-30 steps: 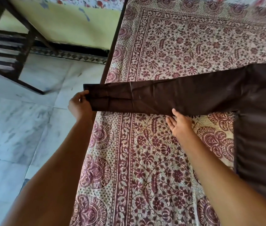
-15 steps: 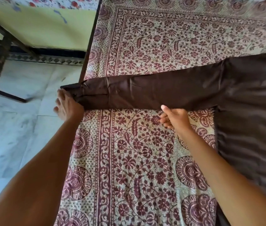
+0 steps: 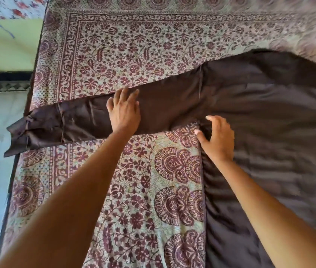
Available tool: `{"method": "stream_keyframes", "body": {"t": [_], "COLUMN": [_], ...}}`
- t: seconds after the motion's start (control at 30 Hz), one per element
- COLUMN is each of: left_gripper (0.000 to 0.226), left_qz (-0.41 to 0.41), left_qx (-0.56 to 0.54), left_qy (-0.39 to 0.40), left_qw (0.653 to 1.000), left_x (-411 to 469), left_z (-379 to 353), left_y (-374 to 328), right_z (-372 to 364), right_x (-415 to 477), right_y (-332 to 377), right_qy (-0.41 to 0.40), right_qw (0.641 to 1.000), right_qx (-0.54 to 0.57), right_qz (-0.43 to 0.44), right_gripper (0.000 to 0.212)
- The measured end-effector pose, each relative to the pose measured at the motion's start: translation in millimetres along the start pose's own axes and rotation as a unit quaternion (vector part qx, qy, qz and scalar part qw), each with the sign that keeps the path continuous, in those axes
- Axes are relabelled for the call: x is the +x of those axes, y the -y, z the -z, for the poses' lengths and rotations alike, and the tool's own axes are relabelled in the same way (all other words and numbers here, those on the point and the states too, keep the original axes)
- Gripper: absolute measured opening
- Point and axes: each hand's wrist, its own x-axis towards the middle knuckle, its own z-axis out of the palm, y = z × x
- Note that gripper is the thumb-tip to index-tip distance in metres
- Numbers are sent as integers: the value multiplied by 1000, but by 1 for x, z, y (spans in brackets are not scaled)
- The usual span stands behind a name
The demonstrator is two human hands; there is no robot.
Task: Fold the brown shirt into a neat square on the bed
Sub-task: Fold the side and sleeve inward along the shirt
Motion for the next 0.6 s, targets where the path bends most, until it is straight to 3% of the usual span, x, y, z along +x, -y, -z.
{"method": "stream_keyframes", "body": {"t": [0.17, 0.37, 0.53, 0.6], "left_gripper": [34, 26, 15, 14], "left_qz": [82, 18, 69, 53], "left_qx": [-25, -5, -55, -32], "left_qy": [12, 94, 58, 37], "left_qw": [996, 995, 994, 997], "left_x": [53, 89, 116, 117], "left_z": [-5, -18, -18, -23], "left_y": [-16, -33, -24, -23], "right_z": [-2, -21, -26, -28], "right_x": [41, 99, 139, 148], "right_y": [-13, -12, -13, -19], "right_qy": [9, 101, 136, 147], "right_qw": [999, 994, 988, 985], "right_qx": [21, -20, -51, -79], "right_qz": [36, 32, 47, 52], "right_gripper": [55, 54, 56, 57]}}
